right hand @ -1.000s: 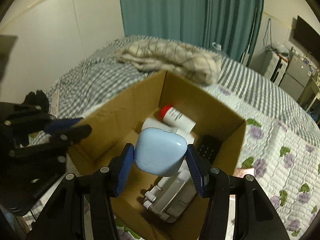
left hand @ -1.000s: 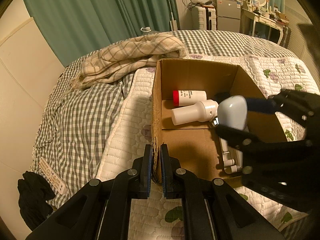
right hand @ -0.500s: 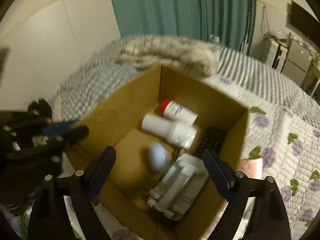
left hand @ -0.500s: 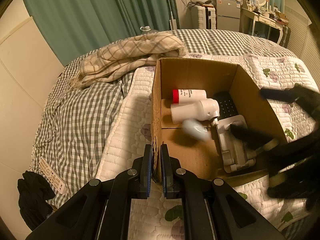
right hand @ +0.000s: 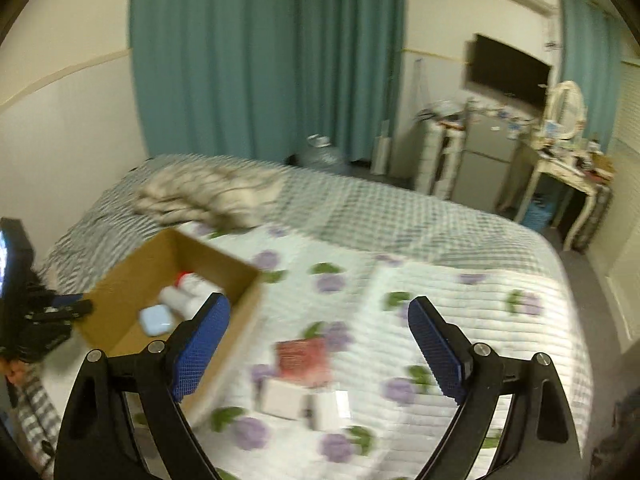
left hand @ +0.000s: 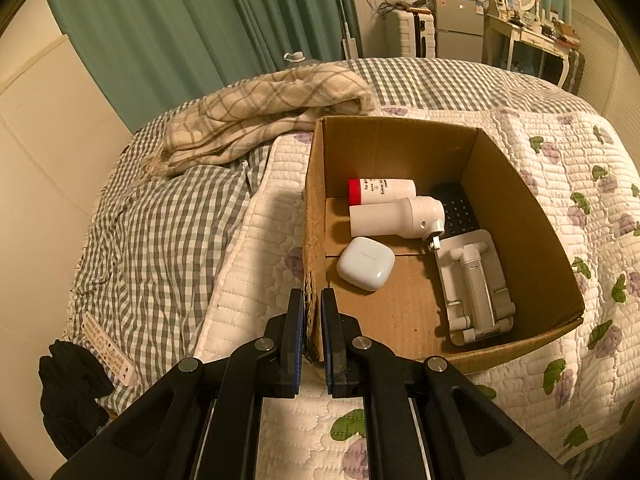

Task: Organize rigid objects
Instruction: 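Grasp the white charger plug on the quilt with the right gripper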

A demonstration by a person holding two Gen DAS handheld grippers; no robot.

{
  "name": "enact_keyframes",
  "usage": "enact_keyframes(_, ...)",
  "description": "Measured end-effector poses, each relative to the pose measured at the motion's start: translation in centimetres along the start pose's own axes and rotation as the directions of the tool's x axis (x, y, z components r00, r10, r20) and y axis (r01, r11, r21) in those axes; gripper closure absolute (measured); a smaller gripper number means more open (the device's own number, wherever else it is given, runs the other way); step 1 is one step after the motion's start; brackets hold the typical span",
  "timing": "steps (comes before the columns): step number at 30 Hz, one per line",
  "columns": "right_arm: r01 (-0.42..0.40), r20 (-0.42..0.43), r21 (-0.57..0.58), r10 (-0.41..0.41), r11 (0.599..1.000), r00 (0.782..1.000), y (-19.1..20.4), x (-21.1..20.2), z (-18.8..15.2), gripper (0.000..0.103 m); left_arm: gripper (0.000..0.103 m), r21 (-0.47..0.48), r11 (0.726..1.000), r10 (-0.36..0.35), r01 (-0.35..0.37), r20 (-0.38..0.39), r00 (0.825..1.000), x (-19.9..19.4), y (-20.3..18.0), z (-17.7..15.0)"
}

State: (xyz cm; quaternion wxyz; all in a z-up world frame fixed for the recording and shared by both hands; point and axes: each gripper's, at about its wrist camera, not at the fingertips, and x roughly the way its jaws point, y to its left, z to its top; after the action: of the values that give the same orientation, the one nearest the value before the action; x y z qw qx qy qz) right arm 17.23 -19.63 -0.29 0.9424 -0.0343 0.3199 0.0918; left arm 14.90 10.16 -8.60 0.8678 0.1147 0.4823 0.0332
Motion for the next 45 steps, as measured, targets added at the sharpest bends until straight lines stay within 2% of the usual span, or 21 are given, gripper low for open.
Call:
enact_keyframes(5,0.074,-0.015,0.082,-0.073,0.994,0.997,-5.1,0.2,-2.4,0.012,0.096,-0.003,1.000,0.013,-0.013,0.000,1.000,0.1,0.1,0.3)
enact_keyframes(9,0.091,-0.107,0.096,-0.081,0.991,0.991,-6.5,3.3,-6.1,0.012,0.096,-0.003,1.000,0.022,-0.022,-0.002,1.000,0.1,0.0,0.3)
enact_keyframes(13,0.081,-0.212,0.061,-0.066,0.995,0.975,-5.6,7.4,-9.5,0.012,0.096,0.000,1.000,0.025,-0.025,-0.004,1.000,0.1,0.0,0.3)
enact_keyframes(15,0.043,-0.282,0.021,-0.036,0.999,0.959,-4.2,9.7,-11.1,0.012,0.096,-0.001,1.000,0.024,-0.024,-0.005,1.000,0.1,0.0,0.3)
enact_keyframes(20,-0.038,-0.353,-0.052,0.017,0.998,0.935,-1.7,12.5,-12.1,0.012,0.096,-0.001,1.000,0.024,-0.024,-0.004,1.000,0.1,0.0,0.3)
enact_keyframes(25,-0.056,-0.430,-0.002,0.050,0.998,0.901,-1.2,15.4,-13.0,0.028,0.096,0.004,1.000,0.024,-0.024,-0.003,1.000,0.1,-0.1,0.3)
enact_keyframes(28,-0.073,-0.457,0.012,0.071,0.997,0.887,-0.9,16.6,-13.2,0.034,0.096,0.004,1.000,0.024,-0.024,-0.003,1.000,0.1,-0.2,0.3)
enact_keyframes(33,-0.082,-0.466,0.029,0.086,0.996,0.881,-0.6,17.4,-13.3,0.041,0.096,0.005,1.000,0.024,-0.024,-0.003,1.000,0.1,-0.1,0.3)
enact_keyframes(35,-0.098,-0.468,0.033,0.102,0.995,0.878,-0.4,17.6,-13.3,0.049,0.096,0.002,1.000,0.023,-0.023,-0.003,1.000,0.1,-0.1,0.3)
enact_keyframes(37,-0.119,-0.464,0.035,0.122,0.992,0.877,-0.1,17.6,-13.2,0.063,0.096,0.002,1.000,0.024,-0.024,-0.003,1.000,0.2,-0.2,0.3)
enact_keyframes(42,-0.097,-0.437,0.029,0.100,0.995,0.894,-0.3,16.3,-12.9,0.063,0.096,0.004,1.000,0.024,-0.024,-0.004,1.000,0.1,-0.1,0.3)
enact_keyframes(45,-0.081,-0.398,0.039,0.089,0.996,0.913,-1.0,14.8,-11.9,0.063,0.096,0.004,1.000,0.024,-0.024,-0.005,1.000,0.1,-0.1,0.3)
